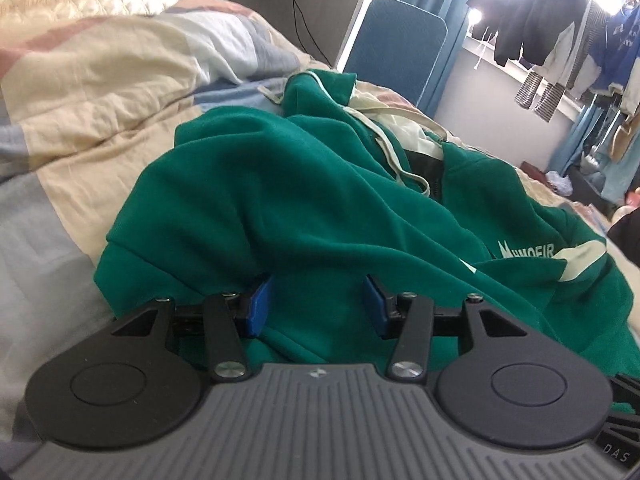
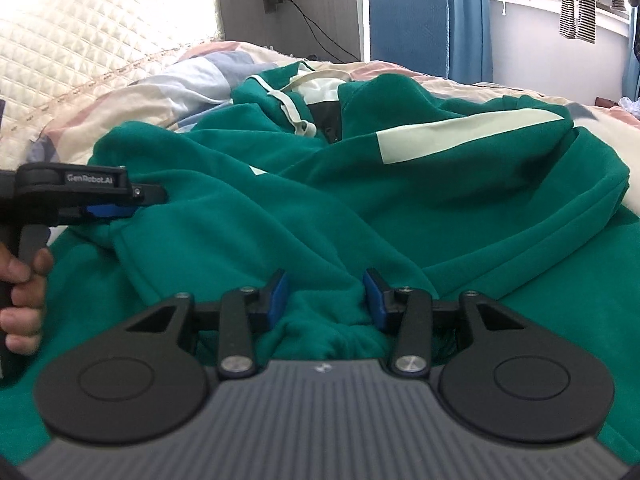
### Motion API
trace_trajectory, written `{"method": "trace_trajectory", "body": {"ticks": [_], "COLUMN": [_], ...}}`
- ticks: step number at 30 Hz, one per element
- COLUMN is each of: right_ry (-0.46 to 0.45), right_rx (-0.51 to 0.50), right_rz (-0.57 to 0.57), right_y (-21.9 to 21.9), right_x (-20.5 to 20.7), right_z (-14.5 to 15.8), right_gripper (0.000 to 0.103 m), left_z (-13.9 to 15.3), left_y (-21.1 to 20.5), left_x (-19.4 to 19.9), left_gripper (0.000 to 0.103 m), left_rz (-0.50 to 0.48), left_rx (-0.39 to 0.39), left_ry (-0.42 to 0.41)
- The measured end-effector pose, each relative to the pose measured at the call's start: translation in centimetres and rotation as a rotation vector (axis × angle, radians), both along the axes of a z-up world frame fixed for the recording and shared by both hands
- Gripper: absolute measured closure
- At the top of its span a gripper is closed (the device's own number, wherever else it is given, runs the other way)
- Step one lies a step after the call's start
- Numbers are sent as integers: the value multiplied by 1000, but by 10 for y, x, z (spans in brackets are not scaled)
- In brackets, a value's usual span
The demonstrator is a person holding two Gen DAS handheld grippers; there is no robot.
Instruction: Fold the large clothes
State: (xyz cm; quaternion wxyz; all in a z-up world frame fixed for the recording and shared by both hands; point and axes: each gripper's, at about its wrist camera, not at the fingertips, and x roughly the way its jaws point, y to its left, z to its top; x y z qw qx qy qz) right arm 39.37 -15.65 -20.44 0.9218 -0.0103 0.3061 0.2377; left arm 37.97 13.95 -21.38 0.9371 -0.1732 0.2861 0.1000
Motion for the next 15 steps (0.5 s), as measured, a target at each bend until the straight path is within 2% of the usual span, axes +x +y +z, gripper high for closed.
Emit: {"method": "trace_trajectory", "body": {"ticks": [2, 6, 9, 11, 13, 15], "right_ry": [-1, -30, -61, -88, -110, -109], "right_rx": [9, 48, 76, 105, 135, 180], "right_rz": [-6, -20, -29, -27, -34, -44], "right_y": [-1, -10, -19, -23, -28, -34], "right_x": [-2, -10, -19, -24, -25, -21], "right_z": [2, 15, 32, 45, 60, 77], "right_gripper": [59, 58, 57, 57, 57, 57], "left_z": [6, 26, 51, 66, 80, 97], "left_y": [-5, -10, -20, -25, -31, -41], "left_x": [-4, -22, -45, -56, -57, -55], "left_gripper": [48, 48, 47, 47, 47, 47], "left_rz": [0, 2, -3, 21, -5, -15], "left_rx": [19, 8, 37, 21, -11, 12], "left_ry": [-9, -39, -105, -137, -146, -167]}}
